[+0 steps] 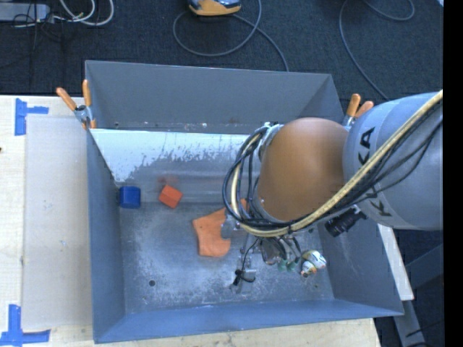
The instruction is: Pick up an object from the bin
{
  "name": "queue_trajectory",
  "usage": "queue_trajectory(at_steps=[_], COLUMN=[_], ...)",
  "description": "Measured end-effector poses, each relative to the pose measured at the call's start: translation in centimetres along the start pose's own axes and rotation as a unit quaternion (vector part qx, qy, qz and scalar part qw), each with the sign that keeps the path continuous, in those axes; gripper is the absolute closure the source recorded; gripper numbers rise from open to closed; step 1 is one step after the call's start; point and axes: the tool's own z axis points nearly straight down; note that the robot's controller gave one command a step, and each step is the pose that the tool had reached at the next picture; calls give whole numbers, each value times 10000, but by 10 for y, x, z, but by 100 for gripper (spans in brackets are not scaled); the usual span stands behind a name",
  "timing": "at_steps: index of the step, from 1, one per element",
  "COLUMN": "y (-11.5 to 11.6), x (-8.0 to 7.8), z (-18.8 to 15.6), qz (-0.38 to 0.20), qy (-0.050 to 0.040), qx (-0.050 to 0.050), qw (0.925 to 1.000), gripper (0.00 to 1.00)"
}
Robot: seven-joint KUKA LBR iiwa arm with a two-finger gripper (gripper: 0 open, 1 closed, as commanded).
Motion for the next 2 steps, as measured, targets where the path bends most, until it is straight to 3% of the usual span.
queue_trajectory(at_steps=[1,2], y=[-1,7], x=[-2,-16], z=[-4,32], qz=[18,-368], qy=[-38,-32], qx=[-5,-4], qw=[10000,9993], gripper=[0,0])
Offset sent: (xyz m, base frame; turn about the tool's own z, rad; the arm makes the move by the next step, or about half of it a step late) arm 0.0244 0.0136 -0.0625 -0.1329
